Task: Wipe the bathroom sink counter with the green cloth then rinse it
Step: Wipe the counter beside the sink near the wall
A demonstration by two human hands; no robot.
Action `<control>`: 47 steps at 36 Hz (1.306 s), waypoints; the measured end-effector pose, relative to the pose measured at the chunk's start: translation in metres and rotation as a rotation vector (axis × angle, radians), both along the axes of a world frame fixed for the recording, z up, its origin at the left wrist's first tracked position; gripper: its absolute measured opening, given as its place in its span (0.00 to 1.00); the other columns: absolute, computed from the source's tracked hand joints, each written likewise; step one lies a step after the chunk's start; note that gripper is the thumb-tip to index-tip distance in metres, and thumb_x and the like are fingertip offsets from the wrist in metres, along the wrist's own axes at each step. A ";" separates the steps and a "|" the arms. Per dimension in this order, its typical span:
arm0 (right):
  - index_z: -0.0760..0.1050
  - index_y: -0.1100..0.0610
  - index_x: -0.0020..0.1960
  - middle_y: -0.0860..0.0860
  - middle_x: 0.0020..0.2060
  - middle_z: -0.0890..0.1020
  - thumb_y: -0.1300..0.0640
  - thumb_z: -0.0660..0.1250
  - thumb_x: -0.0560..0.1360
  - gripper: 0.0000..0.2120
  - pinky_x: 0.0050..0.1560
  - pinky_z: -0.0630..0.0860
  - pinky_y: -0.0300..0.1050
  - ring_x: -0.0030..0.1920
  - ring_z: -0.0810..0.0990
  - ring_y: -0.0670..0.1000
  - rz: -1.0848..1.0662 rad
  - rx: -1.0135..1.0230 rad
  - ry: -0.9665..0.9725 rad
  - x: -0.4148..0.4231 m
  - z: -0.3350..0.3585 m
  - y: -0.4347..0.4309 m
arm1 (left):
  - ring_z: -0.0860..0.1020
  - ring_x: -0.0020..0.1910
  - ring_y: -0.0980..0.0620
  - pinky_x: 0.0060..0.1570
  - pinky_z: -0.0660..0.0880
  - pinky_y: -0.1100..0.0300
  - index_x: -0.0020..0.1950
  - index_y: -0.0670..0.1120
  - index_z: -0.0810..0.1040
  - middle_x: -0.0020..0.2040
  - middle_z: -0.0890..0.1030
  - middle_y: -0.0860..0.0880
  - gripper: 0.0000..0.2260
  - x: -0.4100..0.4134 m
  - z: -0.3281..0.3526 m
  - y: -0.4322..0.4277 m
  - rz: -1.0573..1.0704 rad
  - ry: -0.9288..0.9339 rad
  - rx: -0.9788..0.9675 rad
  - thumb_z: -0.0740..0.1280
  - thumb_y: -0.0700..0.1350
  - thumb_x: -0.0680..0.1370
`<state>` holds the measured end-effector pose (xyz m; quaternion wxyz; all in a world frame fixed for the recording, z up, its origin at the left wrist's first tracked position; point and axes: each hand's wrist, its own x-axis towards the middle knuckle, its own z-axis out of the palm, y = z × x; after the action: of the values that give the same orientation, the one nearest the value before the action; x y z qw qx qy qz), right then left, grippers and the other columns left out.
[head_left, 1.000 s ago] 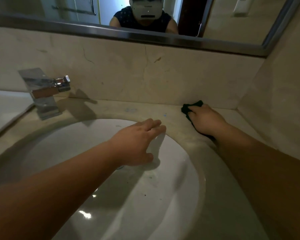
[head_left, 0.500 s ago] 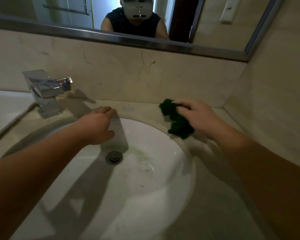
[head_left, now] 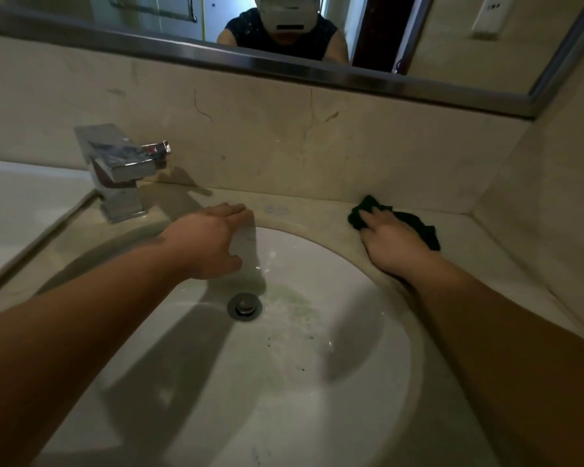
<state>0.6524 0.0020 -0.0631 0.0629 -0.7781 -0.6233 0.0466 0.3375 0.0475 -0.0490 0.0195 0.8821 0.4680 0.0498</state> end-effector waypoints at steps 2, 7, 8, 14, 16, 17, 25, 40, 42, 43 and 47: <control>0.59 0.54 0.84 0.55 0.84 0.58 0.59 0.53 0.87 0.25 0.80 0.53 0.48 0.83 0.56 0.56 0.084 0.045 0.009 -0.028 -0.001 0.003 | 0.67 0.79 0.47 0.69 0.70 0.56 0.85 0.56 0.57 0.86 0.58 0.54 0.39 0.001 0.001 -0.001 0.005 -0.001 -0.009 0.72 0.54 0.77; 0.75 0.53 0.74 0.55 0.70 0.79 0.59 0.56 0.87 0.18 0.57 0.73 0.43 0.64 0.78 0.54 0.080 0.127 0.373 -0.068 0.013 -0.014 | 0.69 0.77 0.44 0.69 0.72 0.50 0.84 0.55 0.59 0.84 0.62 0.52 0.38 0.005 0.006 -0.007 0.034 0.014 -0.028 0.72 0.53 0.77; 0.78 0.53 0.71 0.54 0.62 0.82 0.59 0.57 0.87 0.17 0.49 0.72 0.41 0.57 0.79 0.53 0.057 0.157 0.456 -0.068 0.020 -0.021 | 0.71 0.75 0.44 0.67 0.73 0.50 0.83 0.54 0.61 0.82 0.65 0.50 0.36 0.007 0.007 -0.008 0.041 0.017 -0.021 0.72 0.52 0.77; 0.77 0.53 0.68 0.55 0.58 0.81 0.57 0.55 0.87 0.15 0.50 0.77 0.41 0.50 0.82 0.48 -0.216 0.419 0.552 -0.009 0.076 -0.074 | 0.74 0.69 0.41 0.65 0.75 0.48 0.81 0.52 0.64 0.76 0.71 0.46 0.35 0.014 0.005 -0.012 0.084 0.026 -0.037 0.73 0.53 0.76; 0.78 0.51 0.68 0.51 0.58 0.81 0.55 0.57 0.86 0.15 0.55 0.77 0.46 0.55 0.80 0.52 -0.251 0.399 0.443 0.020 0.084 -0.090 | 0.75 0.69 0.40 0.64 0.76 0.48 0.80 0.52 0.65 0.75 0.72 0.45 0.35 0.016 0.005 -0.012 0.098 0.014 -0.046 0.74 0.53 0.76; 0.80 0.50 0.66 0.49 0.55 0.82 0.55 0.58 0.86 0.14 0.52 0.76 0.45 0.52 0.80 0.51 -0.254 0.352 0.409 0.030 0.084 -0.097 | 0.75 0.69 0.40 0.64 0.75 0.48 0.80 0.52 0.65 0.75 0.72 0.46 0.35 0.017 0.005 -0.012 0.102 0.008 -0.048 0.74 0.53 0.76; 0.65 0.48 0.80 0.57 0.79 0.68 0.43 0.48 0.83 0.28 0.73 0.66 0.60 0.73 0.69 0.62 -0.218 0.007 0.013 0.052 0.002 -0.097 | 0.73 0.72 0.40 0.66 0.73 0.50 0.82 0.51 0.63 0.79 0.69 0.46 0.36 0.019 0.010 -0.018 0.115 0.008 -0.059 0.74 0.51 0.77; 0.74 0.48 0.75 0.49 0.72 0.78 0.53 0.60 0.86 0.19 0.71 0.69 0.49 0.69 0.76 0.54 -0.060 0.442 0.313 -0.005 0.043 -0.095 | 0.76 0.71 0.40 0.65 0.75 0.52 0.82 0.54 0.65 0.77 0.74 0.44 0.35 -0.029 0.008 0.004 0.166 -0.028 -0.063 0.73 0.49 0.76; 0.70 0.51 0.79 0.53 0.76 0.73 0.52 0.57 0.87 0.21 0.74 0.68 0.55 0.72 0.72 0.59 -0.124 0.280 0.164 0.024 0.037 -0.083 | 0.74 0.74 0.40 0.68 0.72 0.53 0.84 0.52 0.63 0.81 0.69 0.44 0.35 -0.044 0.003 0.008 0.181 -0.015 -0.072 0.71 0.46 0.77; 0.70 0.54 0.78 0.56 0.76 0.71 0.53 0.55 0.87 0.21 0.74 0.67 0.57 0.73 0.71 0.61 -0.149 0.122 0.055 0.032 0.028 -0.075 | 0.73 0.74 0.40 0.68 0.71 0.54 0.84 0.52 0.63 0.81 0.68 0.45 0.35 -0.049 0.002 0.010 0.183 -0.009 -0.083 0.70 0.44 0.78; 0.75 0.62 0.69 0.60 0.70 0.75 0.61 0.52 0.85 0.18 0.71 0.67 0.57 0.69 0.71 0.63 -0.033 -0.029 -0.273 0.027 -0.003 -0.032 | 0.71 0.77 0.41 0.71 0.70 0.54 0.85 0.53 0.61 0.83 0.66 0.46 0.35 -0.056 -0.001 0.018 0.164 -0.004 -0.102 0.67 0.43 0.79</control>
<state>0.6796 -0.0298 -0.0662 -0.0328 -0.7882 -0.6124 -0.0518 0.2814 0.0652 -0.0503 0.0613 0.8386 0.5405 0.0292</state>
